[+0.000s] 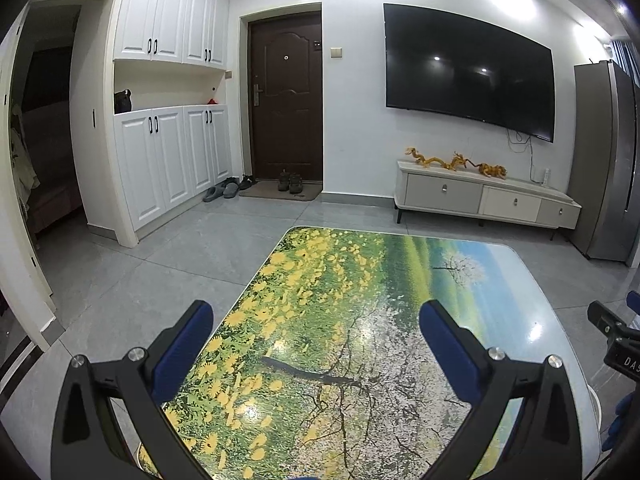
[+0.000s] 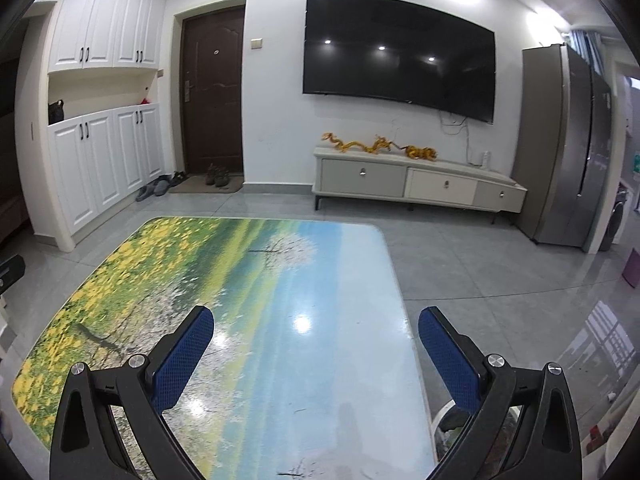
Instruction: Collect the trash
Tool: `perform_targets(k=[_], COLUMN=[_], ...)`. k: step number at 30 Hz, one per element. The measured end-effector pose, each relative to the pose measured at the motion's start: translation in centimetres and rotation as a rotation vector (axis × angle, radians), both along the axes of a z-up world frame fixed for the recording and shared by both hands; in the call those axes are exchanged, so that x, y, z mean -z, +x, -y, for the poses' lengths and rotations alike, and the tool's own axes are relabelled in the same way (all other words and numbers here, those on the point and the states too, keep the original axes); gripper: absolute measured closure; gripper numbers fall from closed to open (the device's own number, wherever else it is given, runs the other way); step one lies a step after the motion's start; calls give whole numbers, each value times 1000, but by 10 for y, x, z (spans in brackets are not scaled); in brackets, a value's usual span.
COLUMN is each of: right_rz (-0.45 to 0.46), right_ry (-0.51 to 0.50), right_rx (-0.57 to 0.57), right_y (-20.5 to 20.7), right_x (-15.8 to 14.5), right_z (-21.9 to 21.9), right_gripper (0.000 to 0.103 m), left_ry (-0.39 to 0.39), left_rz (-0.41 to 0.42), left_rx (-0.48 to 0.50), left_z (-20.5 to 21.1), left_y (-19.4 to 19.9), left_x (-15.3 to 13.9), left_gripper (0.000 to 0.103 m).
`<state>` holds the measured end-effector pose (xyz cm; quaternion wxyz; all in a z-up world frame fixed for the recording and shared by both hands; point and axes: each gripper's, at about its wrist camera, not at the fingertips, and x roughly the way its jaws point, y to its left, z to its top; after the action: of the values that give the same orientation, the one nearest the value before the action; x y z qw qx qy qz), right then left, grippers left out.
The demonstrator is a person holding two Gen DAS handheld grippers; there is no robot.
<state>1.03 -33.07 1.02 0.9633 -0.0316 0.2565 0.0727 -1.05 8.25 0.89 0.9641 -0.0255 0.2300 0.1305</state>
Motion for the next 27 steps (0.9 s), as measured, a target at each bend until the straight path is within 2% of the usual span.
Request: perform_targets(k=[12,27], right_rz=[36,78], right_ry=[6,-11], right_rx=[70,84], right_y=[-8,-31], right_x=[-2,-16], right_z=[20,23], right_gripper=[0,0], left_ry=[7,25], left_rz=[3,32], left_rx=[0,-18], left_z=[4,7], left_y=[-4,-27], left_x=[-3,-15], left_gripper=[0,0])
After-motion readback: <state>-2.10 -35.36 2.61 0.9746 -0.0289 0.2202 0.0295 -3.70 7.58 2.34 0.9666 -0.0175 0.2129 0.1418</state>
